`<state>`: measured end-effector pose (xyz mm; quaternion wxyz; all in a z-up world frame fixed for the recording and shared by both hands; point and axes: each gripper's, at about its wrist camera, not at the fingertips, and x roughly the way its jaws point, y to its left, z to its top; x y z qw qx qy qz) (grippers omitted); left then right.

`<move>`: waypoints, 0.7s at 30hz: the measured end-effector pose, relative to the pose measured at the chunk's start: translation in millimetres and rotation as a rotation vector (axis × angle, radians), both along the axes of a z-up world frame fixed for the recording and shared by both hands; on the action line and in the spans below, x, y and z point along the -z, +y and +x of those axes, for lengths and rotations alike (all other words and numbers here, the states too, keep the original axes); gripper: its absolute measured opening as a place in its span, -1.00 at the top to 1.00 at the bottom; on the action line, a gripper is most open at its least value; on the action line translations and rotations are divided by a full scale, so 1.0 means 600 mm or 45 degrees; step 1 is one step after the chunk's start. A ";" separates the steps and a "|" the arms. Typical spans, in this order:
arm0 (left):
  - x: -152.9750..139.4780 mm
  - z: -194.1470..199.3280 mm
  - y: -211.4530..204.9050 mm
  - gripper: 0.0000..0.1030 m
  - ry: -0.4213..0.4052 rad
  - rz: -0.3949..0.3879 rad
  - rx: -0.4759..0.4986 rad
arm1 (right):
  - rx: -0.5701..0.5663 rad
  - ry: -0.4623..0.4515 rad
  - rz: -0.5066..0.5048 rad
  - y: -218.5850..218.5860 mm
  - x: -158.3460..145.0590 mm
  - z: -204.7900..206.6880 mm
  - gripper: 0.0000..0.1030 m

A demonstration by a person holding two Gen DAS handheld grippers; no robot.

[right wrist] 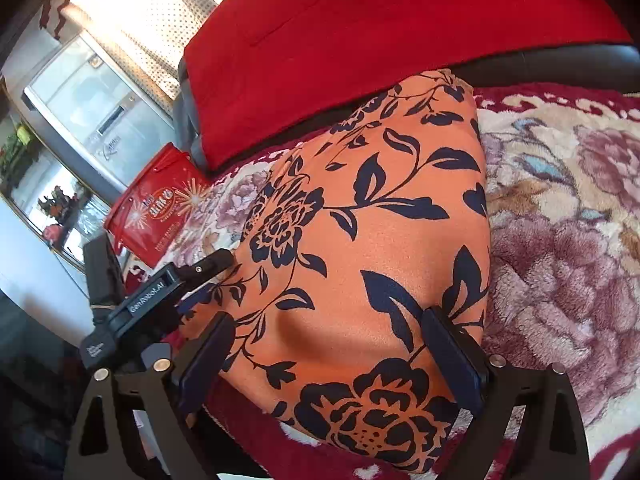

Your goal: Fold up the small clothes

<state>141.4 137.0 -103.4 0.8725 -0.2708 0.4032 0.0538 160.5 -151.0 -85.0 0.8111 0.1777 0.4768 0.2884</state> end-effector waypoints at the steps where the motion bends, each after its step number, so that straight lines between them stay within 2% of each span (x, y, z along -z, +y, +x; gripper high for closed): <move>1: -0.001 0.000 0.001 -0.72 -0.002 -0.001 -0.003 | 0.001 0.003 0.005 -0.001 0.000 -0.001 -0.87; 8: -0.024 -0.007 -0.009 -0.72 -0.068 0.018 0.042 | -0.001 0.023 0.041 -0.007 0.004 0.002 -0.87; 12: -0.051 -0.002 -0.017 -0.72 -0.068 -0.138 0.187 | -0.013 0.043 0.064 -0.019 0.006 0.007 -0.87; 15: -0.086 0.025 -0.029 -0.72 -0.065 -0.166 0.290 | -0.018 0.054 0.083 -0.023 0.008 0.010 -0.87; 18: -0.106 0.063 -0.032 -0.72 -0.080 -0.097 0.316 | -0.017 0.057 0.107 -0.029 0.008 0.009 -0.87; 21: -0.084 0.097 -0.020 -0.72 -0.024 -0.079 0.290 | -0.015 0.059 0.117 -0.033 0.008 0.008 -0.84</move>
